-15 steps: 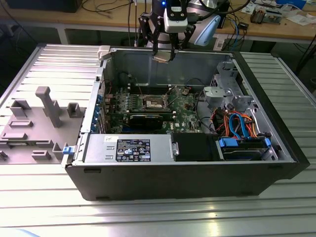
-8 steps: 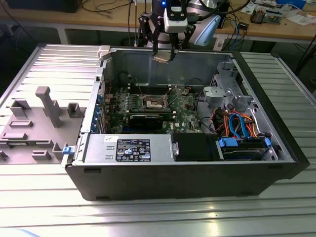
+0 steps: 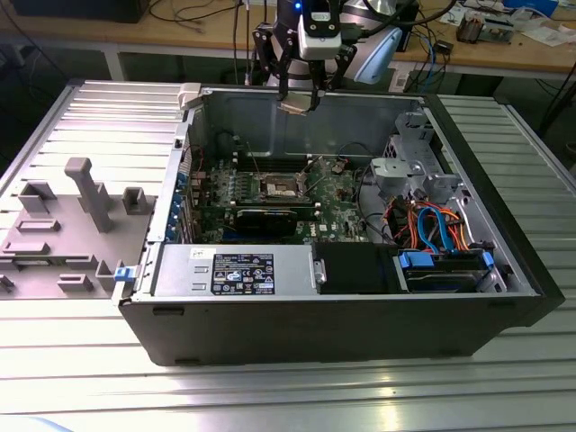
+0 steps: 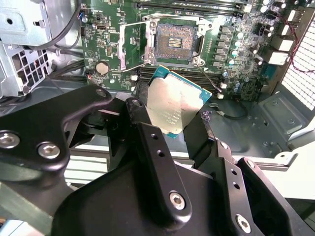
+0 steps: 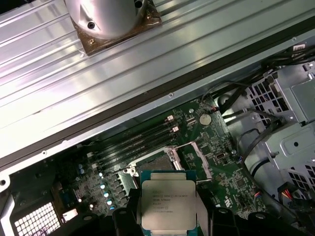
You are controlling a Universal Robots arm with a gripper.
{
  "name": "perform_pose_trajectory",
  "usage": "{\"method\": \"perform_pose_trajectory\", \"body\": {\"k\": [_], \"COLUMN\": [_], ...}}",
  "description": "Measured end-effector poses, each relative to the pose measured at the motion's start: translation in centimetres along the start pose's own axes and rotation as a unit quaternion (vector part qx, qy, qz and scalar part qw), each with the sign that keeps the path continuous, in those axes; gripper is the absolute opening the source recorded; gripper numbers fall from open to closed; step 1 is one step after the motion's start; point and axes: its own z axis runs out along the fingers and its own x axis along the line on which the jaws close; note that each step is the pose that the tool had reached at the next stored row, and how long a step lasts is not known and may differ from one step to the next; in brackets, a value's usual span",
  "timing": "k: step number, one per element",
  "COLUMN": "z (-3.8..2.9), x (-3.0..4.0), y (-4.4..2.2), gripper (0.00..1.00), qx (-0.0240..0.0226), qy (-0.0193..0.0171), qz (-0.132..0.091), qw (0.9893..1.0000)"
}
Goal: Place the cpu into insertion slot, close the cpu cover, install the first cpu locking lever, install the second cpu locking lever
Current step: 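Place the cpu into insertion slot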
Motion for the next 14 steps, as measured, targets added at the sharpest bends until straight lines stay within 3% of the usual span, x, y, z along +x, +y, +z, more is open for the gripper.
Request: {"method": "perform_pose_trajectory", "body": {"k": [14], "z": [0.00], "x": [0.00], "y": [0.00], "gripper": [0.53], "qx": [-0.0002], "qy": [-0.0007], "qz": [0.007], "qw": [1.0000]}}
